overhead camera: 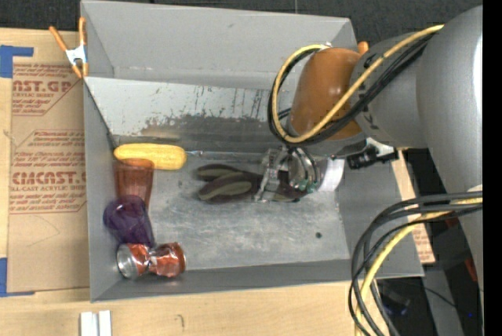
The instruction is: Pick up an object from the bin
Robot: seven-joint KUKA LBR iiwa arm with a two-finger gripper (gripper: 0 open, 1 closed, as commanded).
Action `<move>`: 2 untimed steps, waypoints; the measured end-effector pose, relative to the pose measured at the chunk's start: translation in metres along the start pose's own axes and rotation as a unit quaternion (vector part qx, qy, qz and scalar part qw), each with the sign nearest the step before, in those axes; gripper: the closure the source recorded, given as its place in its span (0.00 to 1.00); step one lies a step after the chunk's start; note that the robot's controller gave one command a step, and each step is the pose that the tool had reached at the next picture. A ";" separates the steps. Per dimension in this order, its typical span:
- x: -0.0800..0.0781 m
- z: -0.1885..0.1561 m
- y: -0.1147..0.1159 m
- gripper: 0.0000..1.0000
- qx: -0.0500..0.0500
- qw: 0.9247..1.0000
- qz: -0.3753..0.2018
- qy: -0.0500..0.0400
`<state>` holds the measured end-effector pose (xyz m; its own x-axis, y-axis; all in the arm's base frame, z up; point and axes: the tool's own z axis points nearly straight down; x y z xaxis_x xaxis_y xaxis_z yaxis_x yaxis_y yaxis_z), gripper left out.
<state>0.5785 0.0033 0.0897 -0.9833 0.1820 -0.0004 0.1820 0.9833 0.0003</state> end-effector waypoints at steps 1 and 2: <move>0.000 -0.009 0.000 1.00 0.000 1.000 0.000 0.000; 0.000 -0.021 0.000 1.00 0.000 1.000 0.000 -0.001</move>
Offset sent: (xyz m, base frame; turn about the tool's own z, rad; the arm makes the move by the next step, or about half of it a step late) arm -0.0001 0.0000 0.0374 0.0000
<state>0.5787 0.0036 0.1103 -0.9833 0.1817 -0.0014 0.1817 0.9833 0.0009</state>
